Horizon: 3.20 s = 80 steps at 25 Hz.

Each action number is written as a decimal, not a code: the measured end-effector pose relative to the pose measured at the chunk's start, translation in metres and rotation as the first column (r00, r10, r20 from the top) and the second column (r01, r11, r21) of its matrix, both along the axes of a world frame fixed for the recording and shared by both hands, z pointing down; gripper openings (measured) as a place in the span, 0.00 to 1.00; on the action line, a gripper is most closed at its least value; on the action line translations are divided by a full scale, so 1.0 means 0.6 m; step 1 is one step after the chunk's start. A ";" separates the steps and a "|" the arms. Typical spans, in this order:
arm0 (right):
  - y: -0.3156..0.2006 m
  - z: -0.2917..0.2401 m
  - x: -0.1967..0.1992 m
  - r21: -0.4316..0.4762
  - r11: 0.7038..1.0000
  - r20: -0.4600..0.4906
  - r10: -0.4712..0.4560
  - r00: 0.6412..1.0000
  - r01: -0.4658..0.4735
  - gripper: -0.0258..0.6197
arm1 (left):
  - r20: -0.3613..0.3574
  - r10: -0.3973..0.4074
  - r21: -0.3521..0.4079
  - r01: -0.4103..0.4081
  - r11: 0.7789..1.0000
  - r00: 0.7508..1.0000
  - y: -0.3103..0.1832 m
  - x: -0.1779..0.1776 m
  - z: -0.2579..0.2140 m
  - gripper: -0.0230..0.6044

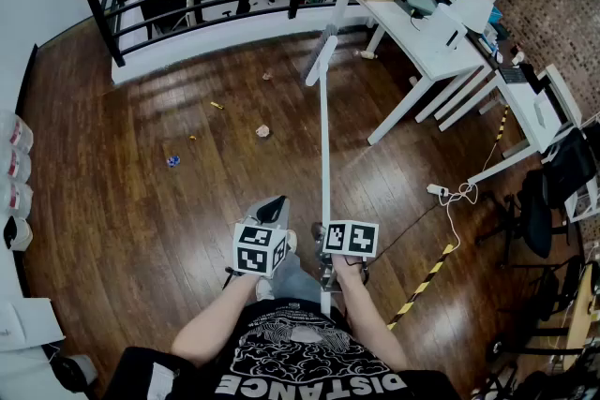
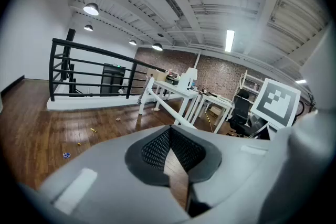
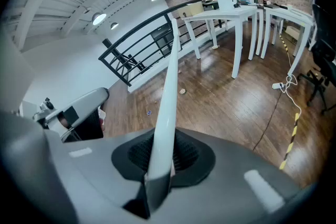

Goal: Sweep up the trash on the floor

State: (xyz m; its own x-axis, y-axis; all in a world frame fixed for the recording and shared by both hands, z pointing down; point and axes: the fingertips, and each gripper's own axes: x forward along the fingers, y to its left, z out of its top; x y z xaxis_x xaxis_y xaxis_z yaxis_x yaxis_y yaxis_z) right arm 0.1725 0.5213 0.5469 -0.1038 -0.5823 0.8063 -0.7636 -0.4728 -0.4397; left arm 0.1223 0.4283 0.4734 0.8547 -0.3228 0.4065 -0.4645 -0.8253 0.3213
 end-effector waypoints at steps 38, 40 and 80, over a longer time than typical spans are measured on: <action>-0.541 0.086 0.326 -0.173 0.978 0.092 -0.099 0.991 0.113 0.11 | 0.055 -0.135 -0.045 0.137 0.990 0.989 -0.584 0.278 0.020 0.05; -0.578 0.094 0.325 -0.196 0.975 0.098 -0.084 0.992 0.102 0.11 | 0.046 -0.121 -0.040 0.123 0.992 0.992 -0.629 0.280 0.015 0.05; -0.996 0.307 0.693 -0.761 0.592 0.010 -0.398 0.918 0.265 0.11 | 0.215 -0.294 -0.087 0.318 0.944 0.931 -1.138 0.302 0.122 0.05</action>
